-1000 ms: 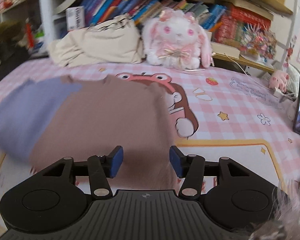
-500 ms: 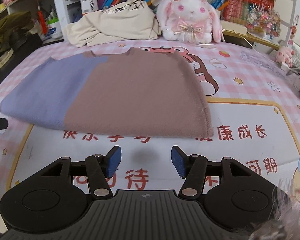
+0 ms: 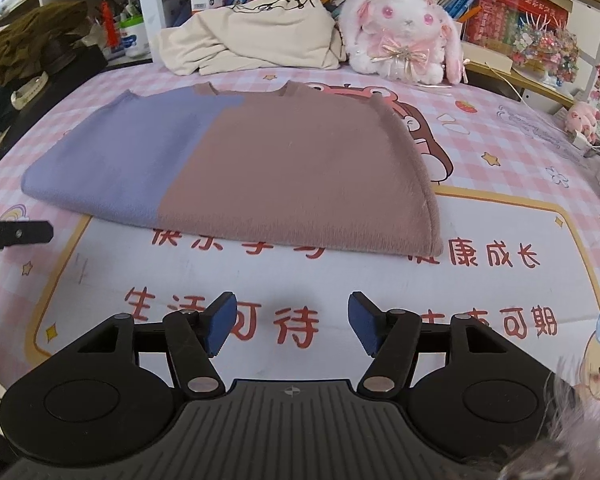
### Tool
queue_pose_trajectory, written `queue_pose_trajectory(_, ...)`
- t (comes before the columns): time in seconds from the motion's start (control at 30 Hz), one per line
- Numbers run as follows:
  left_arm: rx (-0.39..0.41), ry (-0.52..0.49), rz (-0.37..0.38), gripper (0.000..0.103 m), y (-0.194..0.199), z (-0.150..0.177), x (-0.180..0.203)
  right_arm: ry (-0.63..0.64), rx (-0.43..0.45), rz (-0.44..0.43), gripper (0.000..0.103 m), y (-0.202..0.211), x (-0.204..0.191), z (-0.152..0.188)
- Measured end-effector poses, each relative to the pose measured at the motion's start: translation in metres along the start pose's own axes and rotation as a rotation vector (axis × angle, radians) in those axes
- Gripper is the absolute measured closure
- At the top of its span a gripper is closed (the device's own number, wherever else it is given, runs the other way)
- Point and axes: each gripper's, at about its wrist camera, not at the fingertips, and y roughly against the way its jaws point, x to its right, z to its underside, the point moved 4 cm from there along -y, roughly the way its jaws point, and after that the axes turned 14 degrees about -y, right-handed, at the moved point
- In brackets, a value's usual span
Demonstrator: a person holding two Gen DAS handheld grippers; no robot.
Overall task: Fold clothes
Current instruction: 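Move both grippers to the lavender side of the folded sweater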
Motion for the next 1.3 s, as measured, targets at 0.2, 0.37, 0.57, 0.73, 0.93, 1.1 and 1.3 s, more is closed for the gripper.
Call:
queue_pose_trajectory(0.2,-0.015,0.043,-0.025,0.029,-0.002,-0.002,0.004,0.047,0.0,-0.034,0.043,-0.002,0.005,-0.006)
queue_pose_trajectory(0.37,-0.05,0.101,-0.064,0.027,-0.007,-0.005,0.011,0.112,0.006,-0.076,0.041,-0.003,0.012,-0.012)
queue_pose_trajectory(0.57,-0.015,0.365,-0.07,0.017,-0.01,-0.006,0.012,0.235,0.009,-0.134,0.038,-0.002,0.027,-0.023)
queue_pose_trajectory(0.73,0.01,0.568,-0.086,0.017,-0.012,-0.006,0.018,0.309,0.01,-0.182,0.037,-0.001,0.05,-0.031)
queue_pose_trajectory(0.93,0.019,0.66,-0.162,0.017,-0.008,-0.004,0.035,0.339,0.006,-0.241,0.036,-0.005,0.08,-0.04)
queue_pose_trajectory(1.1,0.053,0.807,-0.165,0.017,-0.004,0.004,0.039,0.339,-0.036,-0.297,0.036,-0.015,0.1,-0.045)
queue_pose_trajectory(1.3,0.155,1.032,-0.156,0.017,-0.004,0.015,0.03,0.389,-0.068,-0.361,0.036,-0.017,0.111,-0.044)
